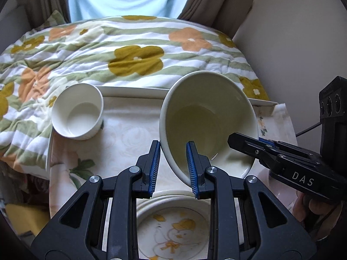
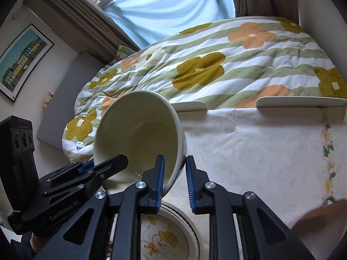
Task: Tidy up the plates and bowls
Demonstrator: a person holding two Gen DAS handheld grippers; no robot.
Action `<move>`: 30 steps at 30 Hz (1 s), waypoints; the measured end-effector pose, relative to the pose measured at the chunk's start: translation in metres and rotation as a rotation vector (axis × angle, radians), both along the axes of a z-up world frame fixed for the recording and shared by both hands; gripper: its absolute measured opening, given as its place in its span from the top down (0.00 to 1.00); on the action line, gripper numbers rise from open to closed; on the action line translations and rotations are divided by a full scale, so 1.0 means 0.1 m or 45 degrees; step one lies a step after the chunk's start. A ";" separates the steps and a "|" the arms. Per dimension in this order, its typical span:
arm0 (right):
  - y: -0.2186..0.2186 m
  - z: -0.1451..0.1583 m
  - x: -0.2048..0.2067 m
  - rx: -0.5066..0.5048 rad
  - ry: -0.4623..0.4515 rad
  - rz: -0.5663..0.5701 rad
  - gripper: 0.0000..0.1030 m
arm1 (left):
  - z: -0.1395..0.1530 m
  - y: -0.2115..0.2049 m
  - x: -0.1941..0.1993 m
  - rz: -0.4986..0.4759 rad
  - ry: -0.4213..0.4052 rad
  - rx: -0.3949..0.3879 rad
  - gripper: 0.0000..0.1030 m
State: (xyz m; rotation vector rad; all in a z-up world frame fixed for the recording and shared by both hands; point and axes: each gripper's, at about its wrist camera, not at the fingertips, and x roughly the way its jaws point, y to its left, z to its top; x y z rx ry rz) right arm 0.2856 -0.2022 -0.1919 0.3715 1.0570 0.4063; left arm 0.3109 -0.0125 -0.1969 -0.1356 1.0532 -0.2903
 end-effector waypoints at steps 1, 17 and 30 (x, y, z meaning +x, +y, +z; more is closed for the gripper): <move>-0.10 0.05 -0.08 0.005 -0.011 -0.008 0.83 | 0.05 -0.09 -0.06 -0.003 -0.009 -0.001 0.79; -1.72 0.11 -1.25 -0.092 -0.005 -0.126 0.83 | -0.01 -1.84 -1.09 -0.162 0.044 -0.049 0.79; -2.12 -0.54 -1.51 -0.056 0.187 -0.261 0.83 | -0.64 -2.41 -1.19 -0.322 0.214 0.092 0.79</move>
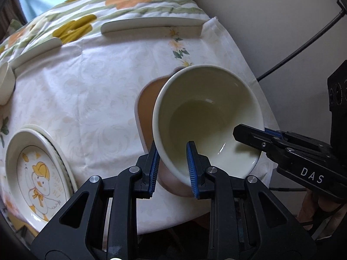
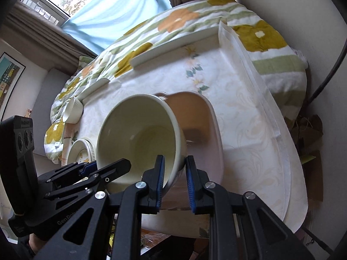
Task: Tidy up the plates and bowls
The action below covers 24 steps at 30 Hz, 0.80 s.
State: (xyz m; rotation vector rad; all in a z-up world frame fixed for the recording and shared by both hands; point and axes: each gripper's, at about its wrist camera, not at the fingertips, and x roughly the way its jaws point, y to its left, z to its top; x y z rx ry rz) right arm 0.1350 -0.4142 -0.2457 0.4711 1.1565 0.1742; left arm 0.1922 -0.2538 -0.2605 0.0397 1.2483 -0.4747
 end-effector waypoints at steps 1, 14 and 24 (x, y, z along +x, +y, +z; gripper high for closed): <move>-0.02 -0.03 0.01 -0.002 0.007 -0.008 0.83 | -0.03 -0.01 0.02 -0.006 0.006 0.005 0.79; -0.04 -0.29 0.04 -0.014 0.071 -0.045 0.83 | -0.17 -0.17 0.17 -0.098 0.007 0.110 0.79; -0.04 -0.29 0.01 -0.043 0.110 -0.083 0.83 | -0.16 -0.24 0.17 -0.146 -0.030 0.178 0.79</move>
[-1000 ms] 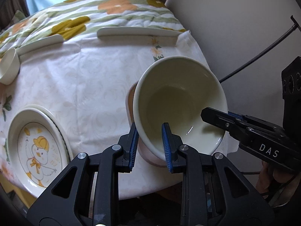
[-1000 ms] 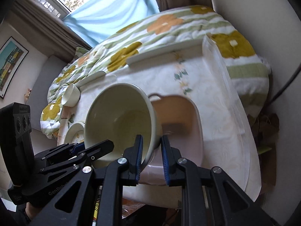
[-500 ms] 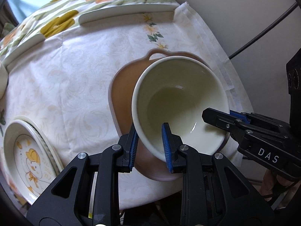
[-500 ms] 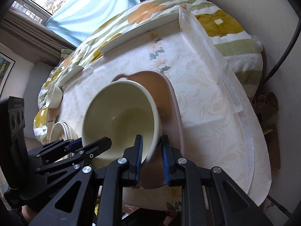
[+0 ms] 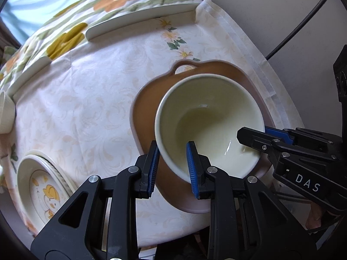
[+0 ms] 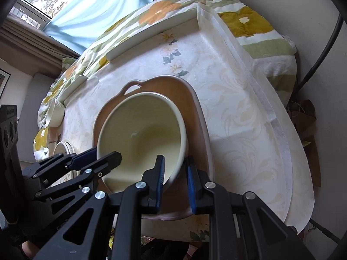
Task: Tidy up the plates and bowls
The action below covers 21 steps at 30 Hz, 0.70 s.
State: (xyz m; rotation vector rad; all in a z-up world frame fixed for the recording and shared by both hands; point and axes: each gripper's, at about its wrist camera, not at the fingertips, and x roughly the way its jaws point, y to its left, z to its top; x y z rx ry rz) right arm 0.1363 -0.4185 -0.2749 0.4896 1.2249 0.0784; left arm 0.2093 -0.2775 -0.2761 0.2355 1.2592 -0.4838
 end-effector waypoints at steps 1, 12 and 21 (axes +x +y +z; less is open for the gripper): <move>0.00 -0.01 0.00 -0.002 0.003 0.004 0.83 | 0.00 0.00 0.00 0.000 0.004 -0.003 0.79; -0.01 0.02 0.01 0.018 0.042 -0.010 0.83 | 0.02 0.02 0.02 0.025 0.042 -0.014 0.78; -0.16 0.43 -0.07 0.043 -0.060 -0.042 0.54 | 0.31 0.08 -0.06 0.055 -0.055 -0.034 0.75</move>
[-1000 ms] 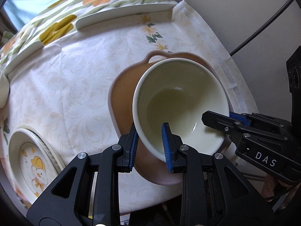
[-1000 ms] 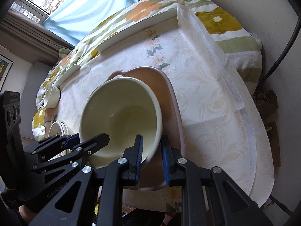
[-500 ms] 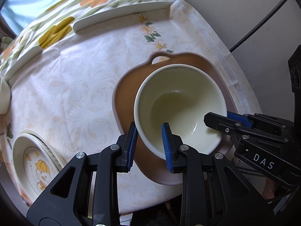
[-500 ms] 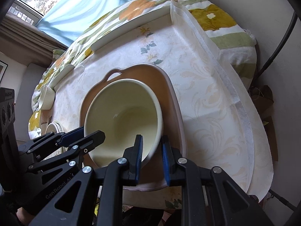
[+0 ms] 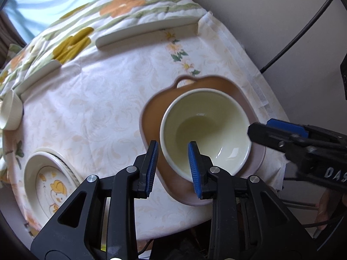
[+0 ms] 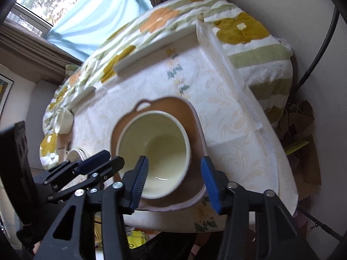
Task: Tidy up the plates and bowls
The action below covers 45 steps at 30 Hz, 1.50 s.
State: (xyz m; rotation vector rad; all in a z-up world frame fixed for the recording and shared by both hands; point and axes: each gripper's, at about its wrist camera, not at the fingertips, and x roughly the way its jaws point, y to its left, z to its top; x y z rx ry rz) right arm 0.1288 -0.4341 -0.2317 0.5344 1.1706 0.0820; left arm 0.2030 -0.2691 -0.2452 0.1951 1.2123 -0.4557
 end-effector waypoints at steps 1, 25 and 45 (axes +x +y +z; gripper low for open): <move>-0.01 0.05 -0.02 0.004 -0.019 -0.003 0.54 | 0.04 0.02 -0.01 0.009 -0.010 -0.007 0.75; 1.96 1.15 1.00 0.072 -0.530 0.687 0.07 | 1.03 2.91 -0.09 0.895 -0.323 -0.333 0.00; 3.95 -0.21 2.92 0.155 -0.002 0.860 0.38 | -0.57 4.50 1.53 1.301 0.006 -0.547 0.47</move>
